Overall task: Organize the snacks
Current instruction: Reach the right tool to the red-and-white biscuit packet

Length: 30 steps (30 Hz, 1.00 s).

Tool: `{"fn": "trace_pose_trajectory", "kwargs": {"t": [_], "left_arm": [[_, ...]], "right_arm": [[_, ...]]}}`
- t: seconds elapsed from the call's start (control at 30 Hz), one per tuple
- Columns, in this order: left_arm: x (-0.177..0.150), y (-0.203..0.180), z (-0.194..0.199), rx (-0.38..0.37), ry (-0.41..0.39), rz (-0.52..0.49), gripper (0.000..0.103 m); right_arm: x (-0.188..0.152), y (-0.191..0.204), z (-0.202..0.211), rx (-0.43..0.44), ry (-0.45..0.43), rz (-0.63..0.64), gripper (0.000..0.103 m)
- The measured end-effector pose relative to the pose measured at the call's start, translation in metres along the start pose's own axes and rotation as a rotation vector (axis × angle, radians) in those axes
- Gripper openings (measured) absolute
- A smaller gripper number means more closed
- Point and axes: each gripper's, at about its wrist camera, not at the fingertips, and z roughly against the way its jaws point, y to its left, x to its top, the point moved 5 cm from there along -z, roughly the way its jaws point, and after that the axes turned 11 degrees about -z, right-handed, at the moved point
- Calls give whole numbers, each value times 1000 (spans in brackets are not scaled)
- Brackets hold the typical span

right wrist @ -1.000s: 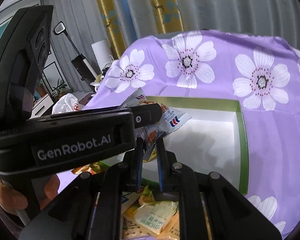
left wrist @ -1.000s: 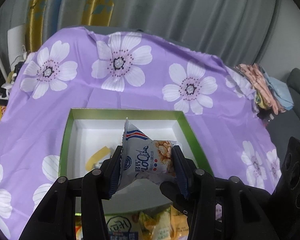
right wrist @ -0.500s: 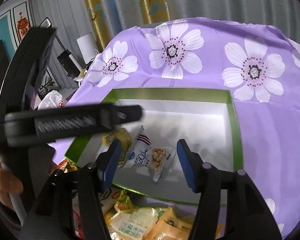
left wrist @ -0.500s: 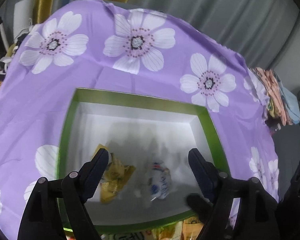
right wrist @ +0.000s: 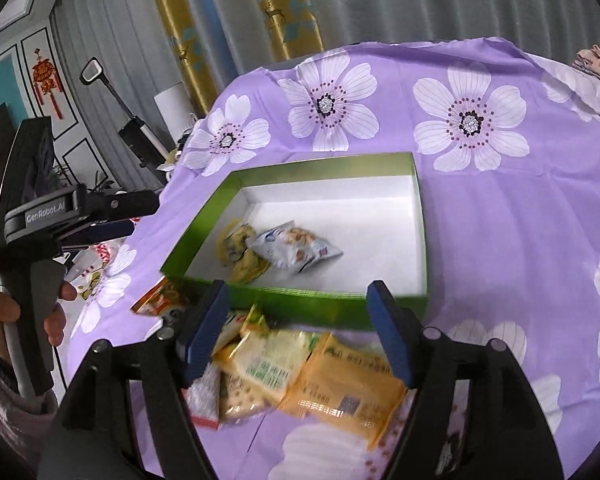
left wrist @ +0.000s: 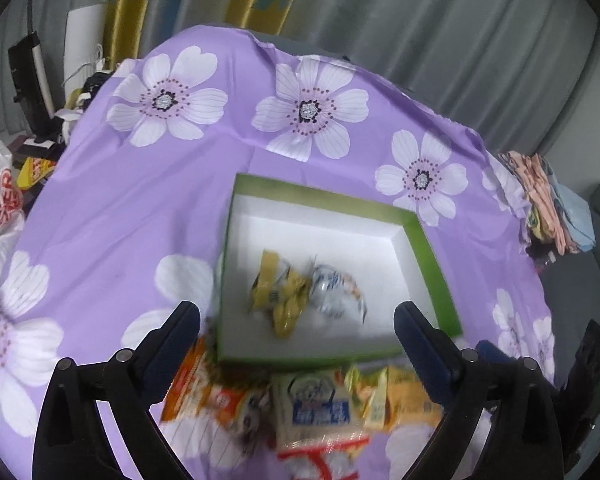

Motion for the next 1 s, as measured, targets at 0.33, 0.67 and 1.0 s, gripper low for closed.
{"fn": "trace_pose_trajectory", "kwargs": {"t": [0.33,0.67,1.0], "left_arm": [[-64,12,28,35,45,39,98],[-121,5,15,-62,148,78,98],[-133,-5,0,-68,150,78,98]], "right_arm": [[-54,22,8,12,99,122,72],[-101,50,-10,59,187,216,70],[-107,59,-30,89,214,201,69]]}}
